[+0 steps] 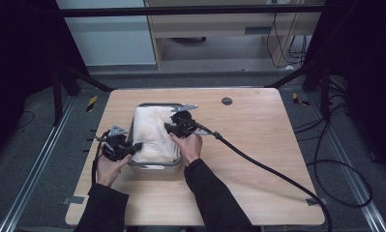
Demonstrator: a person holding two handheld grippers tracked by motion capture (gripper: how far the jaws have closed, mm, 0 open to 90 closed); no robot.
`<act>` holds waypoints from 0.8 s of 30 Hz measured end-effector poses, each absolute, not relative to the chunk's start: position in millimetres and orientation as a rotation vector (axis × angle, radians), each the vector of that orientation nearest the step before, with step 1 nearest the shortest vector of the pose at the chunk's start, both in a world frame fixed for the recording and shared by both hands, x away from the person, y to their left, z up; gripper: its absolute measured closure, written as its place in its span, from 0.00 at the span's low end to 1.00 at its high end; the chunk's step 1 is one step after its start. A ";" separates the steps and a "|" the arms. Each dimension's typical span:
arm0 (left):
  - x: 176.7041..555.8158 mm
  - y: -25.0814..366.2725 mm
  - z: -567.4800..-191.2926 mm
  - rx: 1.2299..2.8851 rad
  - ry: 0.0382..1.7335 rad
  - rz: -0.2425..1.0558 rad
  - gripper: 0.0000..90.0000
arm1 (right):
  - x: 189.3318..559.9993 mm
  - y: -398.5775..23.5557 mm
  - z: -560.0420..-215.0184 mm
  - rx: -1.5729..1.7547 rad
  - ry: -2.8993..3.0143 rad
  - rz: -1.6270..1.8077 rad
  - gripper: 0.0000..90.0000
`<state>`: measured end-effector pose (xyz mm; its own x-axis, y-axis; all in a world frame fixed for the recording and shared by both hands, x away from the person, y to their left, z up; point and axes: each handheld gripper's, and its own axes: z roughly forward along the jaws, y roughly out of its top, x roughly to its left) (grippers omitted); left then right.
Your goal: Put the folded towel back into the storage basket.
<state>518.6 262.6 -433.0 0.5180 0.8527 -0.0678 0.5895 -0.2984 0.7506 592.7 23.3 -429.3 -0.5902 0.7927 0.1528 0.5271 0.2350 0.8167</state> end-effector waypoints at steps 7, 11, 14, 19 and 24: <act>519.1 261.5 -433.4 2.017 1.193 0.486 0.69 | 589.9 23.4 -428.1 1.201 2.221 1.260 0.66; 518.3 263.2 -429.7 1.997 1.188 0.490 0.63 | 588.4 22.7 -427.1 1.168 2.223 1.236 0.65; 517.7 264.6 -427.5 1.979 1.188 0.495 0.60 | 588.4 21.2 -426.7 1.164 2.223 1.226 0.63; 512.2 266.7 -416.3 1.912 1.152 0.508 0.59 | 586.0 16.9 -420.8 1.133 2.205 1.254 0.62; 506.6 266.2 -406.4 1.877 1.122 0.527 0.58 | 583.6 11.1 -411.8 1.126 2.183 1.279 0.60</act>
<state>506.6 266.2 -406.4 0.5058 0.8598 -0.0700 0.4948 -0.2227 0.8400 583.6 11.1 -411.8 -0.6123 0.7869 0.0763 0.4511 0.2685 0.8511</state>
